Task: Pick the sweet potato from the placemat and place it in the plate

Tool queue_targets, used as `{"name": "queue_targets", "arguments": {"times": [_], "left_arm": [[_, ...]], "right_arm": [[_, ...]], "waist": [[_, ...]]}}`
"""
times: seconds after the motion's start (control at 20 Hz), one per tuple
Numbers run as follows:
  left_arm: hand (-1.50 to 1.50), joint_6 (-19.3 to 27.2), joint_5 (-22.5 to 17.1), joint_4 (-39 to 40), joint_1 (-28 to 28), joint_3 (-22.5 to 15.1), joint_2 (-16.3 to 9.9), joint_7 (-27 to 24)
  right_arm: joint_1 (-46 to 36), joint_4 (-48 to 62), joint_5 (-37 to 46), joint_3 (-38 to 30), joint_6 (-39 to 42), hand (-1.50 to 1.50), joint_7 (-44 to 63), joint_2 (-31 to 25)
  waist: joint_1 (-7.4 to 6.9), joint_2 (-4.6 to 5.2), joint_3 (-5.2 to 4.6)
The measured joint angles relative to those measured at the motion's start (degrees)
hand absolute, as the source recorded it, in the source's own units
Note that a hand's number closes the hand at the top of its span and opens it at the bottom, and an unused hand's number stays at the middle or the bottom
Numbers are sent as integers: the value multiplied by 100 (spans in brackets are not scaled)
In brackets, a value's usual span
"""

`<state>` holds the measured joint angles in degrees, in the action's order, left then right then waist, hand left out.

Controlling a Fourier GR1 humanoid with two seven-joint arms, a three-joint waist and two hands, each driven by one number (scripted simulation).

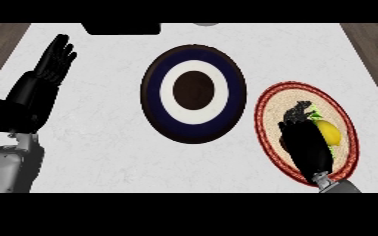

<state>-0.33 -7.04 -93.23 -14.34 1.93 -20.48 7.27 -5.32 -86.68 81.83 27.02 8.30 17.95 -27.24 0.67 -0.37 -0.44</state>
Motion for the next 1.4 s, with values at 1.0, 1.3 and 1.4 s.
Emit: {"name": "queue_targets", "arguments": {"times": [1.0,1.3,1.4], "left_arm": [[0,21,60,-105,220,105,44,-82],[0,-23,141,-48,98,43,116,-70],[0,-102,78,-30,-8,116,62,22]], "right_arm": [[3838,-3866,-892,-459,-3374,150,1364,1812],[3646,-4391,-344,565,-3381,150,1317,2221],[3326,-4455,-116,802,-3087,150,1490,2395]], "waist": [[148,-20,36],[13,16,38],[-21,25,37]]}}
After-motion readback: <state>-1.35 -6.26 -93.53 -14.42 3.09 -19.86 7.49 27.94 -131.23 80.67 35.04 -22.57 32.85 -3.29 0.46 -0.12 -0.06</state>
